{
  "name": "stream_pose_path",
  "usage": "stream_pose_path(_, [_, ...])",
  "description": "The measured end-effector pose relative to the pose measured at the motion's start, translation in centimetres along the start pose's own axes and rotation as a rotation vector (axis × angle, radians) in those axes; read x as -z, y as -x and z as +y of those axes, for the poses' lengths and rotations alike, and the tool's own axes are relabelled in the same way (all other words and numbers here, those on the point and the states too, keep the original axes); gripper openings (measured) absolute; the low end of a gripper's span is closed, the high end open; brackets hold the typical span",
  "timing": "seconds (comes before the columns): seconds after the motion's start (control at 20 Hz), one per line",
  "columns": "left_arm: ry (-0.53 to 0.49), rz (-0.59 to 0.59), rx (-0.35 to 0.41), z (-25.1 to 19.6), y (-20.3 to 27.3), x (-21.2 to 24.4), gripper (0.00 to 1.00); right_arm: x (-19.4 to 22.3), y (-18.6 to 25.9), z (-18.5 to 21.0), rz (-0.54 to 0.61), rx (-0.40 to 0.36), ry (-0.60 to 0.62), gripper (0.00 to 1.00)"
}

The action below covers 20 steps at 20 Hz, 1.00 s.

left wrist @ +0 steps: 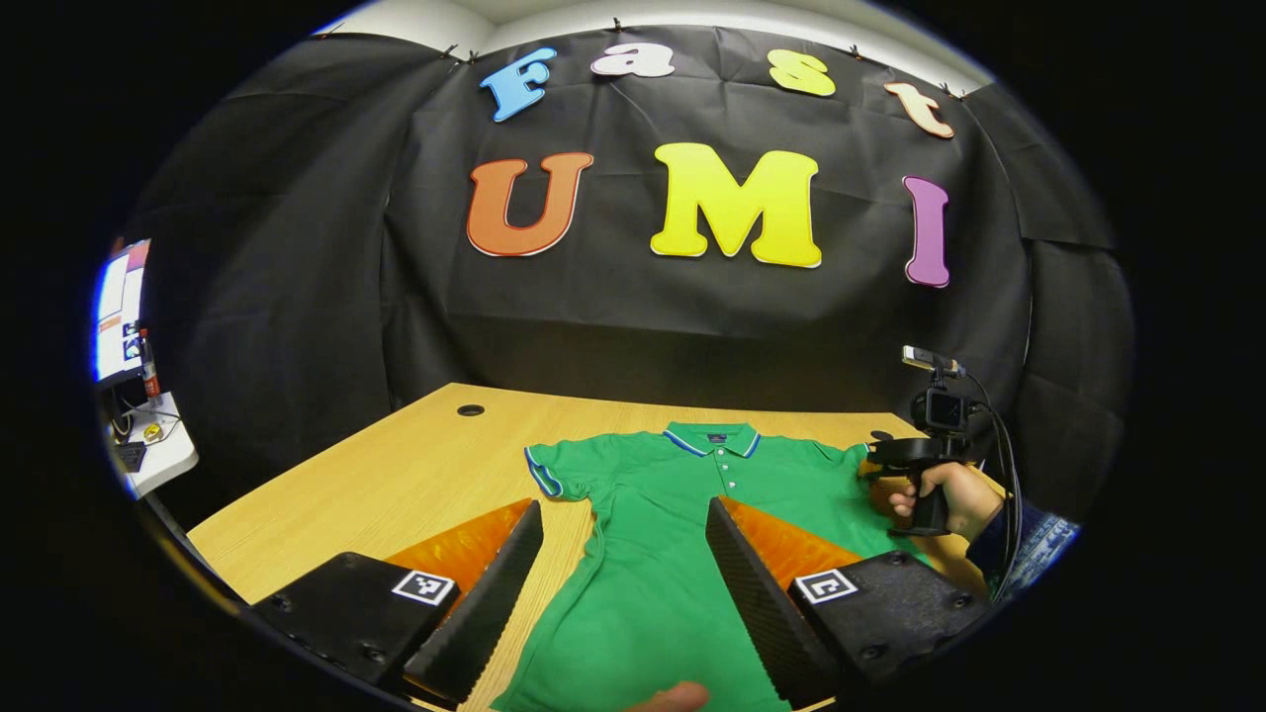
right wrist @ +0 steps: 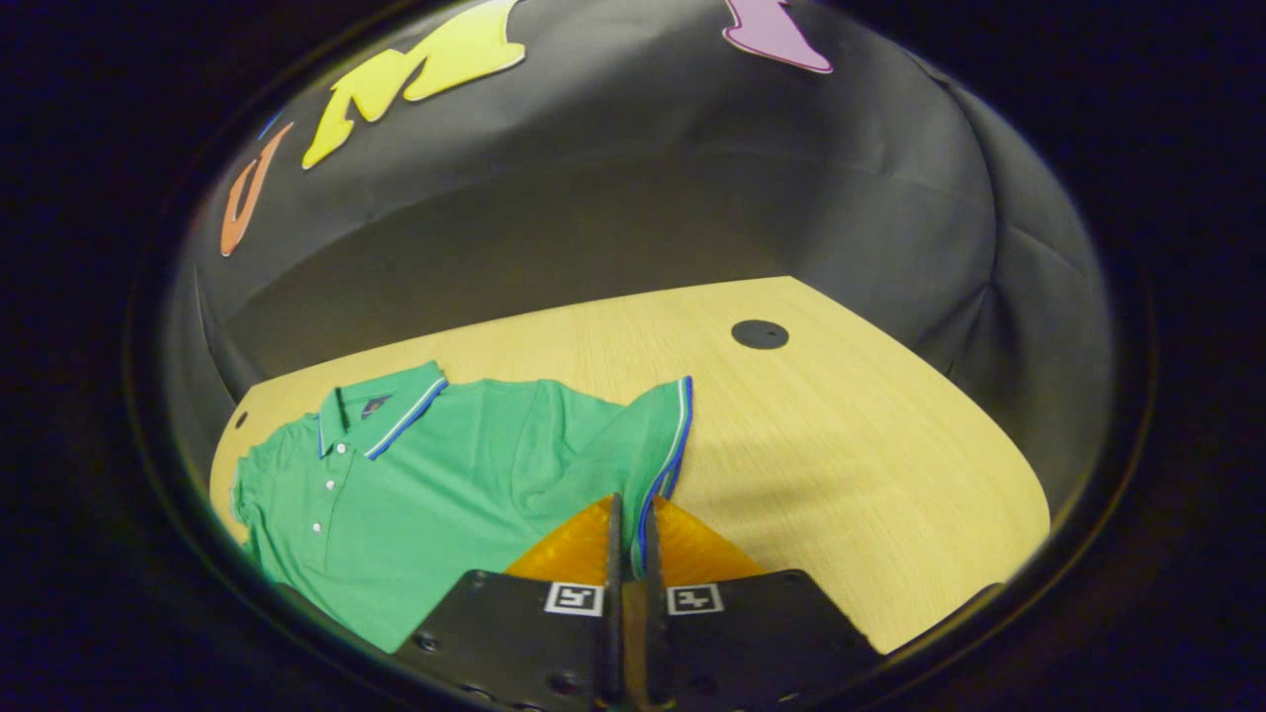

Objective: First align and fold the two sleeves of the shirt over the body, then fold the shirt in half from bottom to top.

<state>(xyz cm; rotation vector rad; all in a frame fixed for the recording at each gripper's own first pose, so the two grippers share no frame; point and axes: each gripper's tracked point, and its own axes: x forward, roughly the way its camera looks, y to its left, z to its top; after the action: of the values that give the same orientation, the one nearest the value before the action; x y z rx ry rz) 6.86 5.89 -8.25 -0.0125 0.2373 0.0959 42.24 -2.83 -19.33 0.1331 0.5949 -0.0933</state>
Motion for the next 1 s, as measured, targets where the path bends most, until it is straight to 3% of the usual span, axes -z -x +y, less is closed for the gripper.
stream_pose_path(0.05, [-0.002, 0.006, 0.001, -0.1, -0.1, 0.2, 1.00, -0.1, -0.1, 0.1, -0.004, 0.011, 0.022, 0.03])
stream_pose_path(0.65, [0.018, -0.010, -0.014, 1.1, 0.5, -0.7, 1.00, -4.2, 4.2, 4.6, -0.165, 0.023, 0.268, 0.02])
stream_pose_path(0.95, [0.026, -0.013, -0.034, 1.9, 0.4, -0.8, 1.00, -3.9, 7.0, 11.6, -0.358, -0.043, 0.625, 0.03])
stream_pose_path(1.0, [0.026, -0.017, -0.039, 1.9, 0.5, -0.9, 1.00, -3.5, 7.7, 13.2, -0.396, -0.079, 0.656, 0.32])
